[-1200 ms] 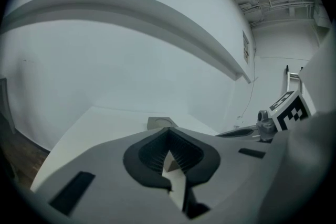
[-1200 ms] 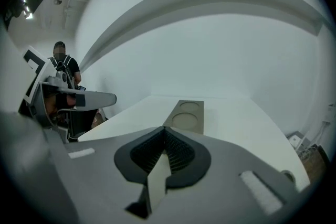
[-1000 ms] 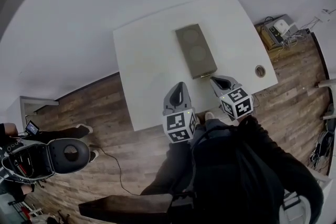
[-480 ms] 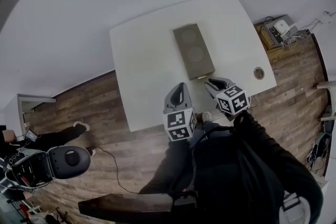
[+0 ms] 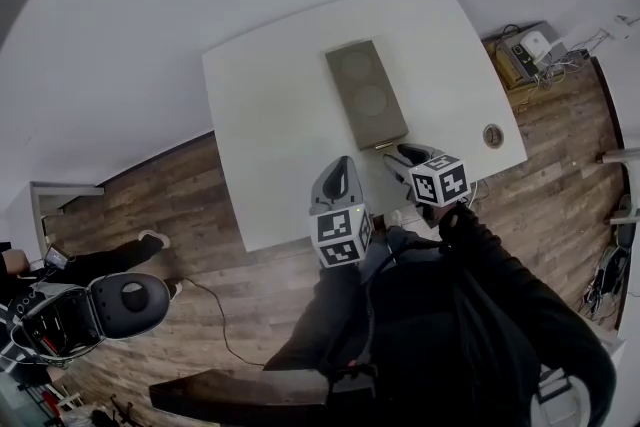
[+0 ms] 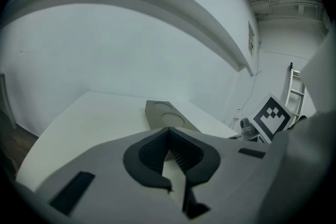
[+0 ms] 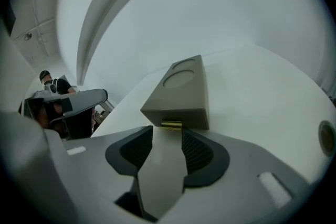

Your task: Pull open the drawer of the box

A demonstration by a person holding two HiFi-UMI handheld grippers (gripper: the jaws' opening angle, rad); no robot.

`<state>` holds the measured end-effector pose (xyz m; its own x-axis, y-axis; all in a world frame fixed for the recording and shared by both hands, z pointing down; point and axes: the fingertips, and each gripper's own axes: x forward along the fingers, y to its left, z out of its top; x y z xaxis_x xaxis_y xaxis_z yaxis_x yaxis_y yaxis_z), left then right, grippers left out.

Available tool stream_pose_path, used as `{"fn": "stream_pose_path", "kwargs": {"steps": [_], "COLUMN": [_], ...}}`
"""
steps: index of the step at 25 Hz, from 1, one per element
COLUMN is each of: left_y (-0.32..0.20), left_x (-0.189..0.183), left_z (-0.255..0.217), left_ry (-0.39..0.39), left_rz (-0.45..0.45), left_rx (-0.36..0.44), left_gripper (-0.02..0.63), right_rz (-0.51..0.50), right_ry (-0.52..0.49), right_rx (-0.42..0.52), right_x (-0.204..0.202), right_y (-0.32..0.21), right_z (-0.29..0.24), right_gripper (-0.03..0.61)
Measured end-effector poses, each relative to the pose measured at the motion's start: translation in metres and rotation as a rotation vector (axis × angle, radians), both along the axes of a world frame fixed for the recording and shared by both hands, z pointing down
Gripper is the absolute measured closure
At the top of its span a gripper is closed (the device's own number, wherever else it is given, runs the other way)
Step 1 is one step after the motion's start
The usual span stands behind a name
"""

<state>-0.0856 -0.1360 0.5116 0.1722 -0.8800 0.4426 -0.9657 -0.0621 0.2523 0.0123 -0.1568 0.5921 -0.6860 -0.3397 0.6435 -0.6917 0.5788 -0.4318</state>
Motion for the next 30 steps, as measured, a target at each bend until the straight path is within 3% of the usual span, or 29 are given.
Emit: {"fn": "stream_pose_path", "kwargs": {"steps": [17, 23, 30], "left_y": [-0.007, -0.014, -0.020], "left_x": [-0.002, -0.006, -0.002], "left_z": [0.008, 0.012, 0.018], "left_ry": [0.008, 0.010, 0.009], "left_rz": [-0.009, -0.007, 0.016], "left_rx": [-0.010, -0.019, -0.035], "left_gripper": [0.613, 0.612, 0.612], "right_rz": [0.148, 0.180, 0.207], "right_ry": [-0.141, -0.119, -0.162], "right_rx": [-0.187, -0.214, -0.274], "right_x": [-0.009, -0.006, -0.006], "right_y": [-0.016, -0.023, -0.025], "right_z": [0.011, 0.017, 0.022], "right_gripper": [0.434, 0.443, 0.477]}}
